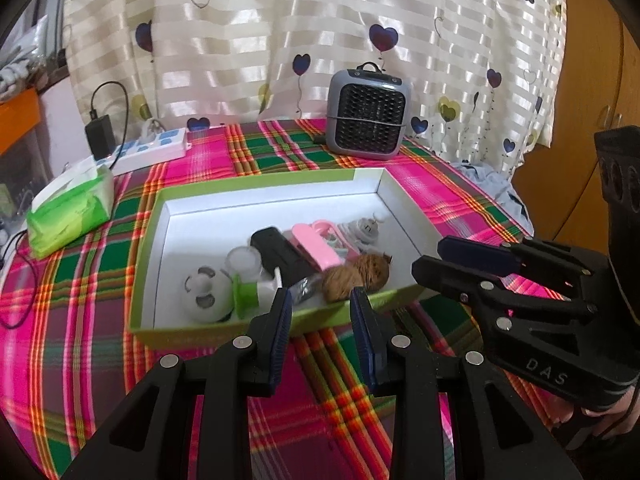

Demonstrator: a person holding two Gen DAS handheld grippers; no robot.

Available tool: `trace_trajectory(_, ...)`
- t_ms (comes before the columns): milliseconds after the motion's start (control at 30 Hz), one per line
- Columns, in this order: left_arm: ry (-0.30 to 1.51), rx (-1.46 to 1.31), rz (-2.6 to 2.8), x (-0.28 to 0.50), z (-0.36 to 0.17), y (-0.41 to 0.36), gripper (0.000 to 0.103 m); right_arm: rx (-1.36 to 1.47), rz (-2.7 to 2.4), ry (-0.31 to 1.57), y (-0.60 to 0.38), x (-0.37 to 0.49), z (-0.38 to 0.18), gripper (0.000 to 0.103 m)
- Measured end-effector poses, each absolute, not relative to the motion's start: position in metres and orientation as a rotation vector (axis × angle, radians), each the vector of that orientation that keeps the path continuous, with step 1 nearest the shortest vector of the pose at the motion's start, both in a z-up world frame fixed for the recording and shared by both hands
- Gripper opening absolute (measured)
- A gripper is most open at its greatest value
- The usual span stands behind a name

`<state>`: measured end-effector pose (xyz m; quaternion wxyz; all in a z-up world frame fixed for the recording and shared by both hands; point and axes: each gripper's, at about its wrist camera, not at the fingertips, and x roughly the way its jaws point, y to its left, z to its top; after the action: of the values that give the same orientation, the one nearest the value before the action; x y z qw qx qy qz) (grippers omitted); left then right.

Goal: Organize objects

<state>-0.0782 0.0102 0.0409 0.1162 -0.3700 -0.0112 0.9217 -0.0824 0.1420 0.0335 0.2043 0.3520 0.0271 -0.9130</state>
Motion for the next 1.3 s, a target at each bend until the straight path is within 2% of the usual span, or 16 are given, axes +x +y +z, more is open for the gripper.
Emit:
trace_trajectory(233, -0.041, -1.102, 2.735, -0.061, 0.039, 0.007, 0.028, 0.997, -2.525, 0.063, 0.134, -0.066, 0.030, 0.031)
trace_trajectory(400, -0.031, -1.120, 2.750, -0.053, 0.036, 0.005, 0.028, 1.011, -2.511, 0.072, 0.129, -0.059, 0.027, 0.039)
trace_trajectory(1300, -0.013, -1.242, 2.782, -0.065, 0.011, -0.001, 0.028, 1.159, -2.473, 0.132, 0.113, -0.069, -0.001, 0.039)
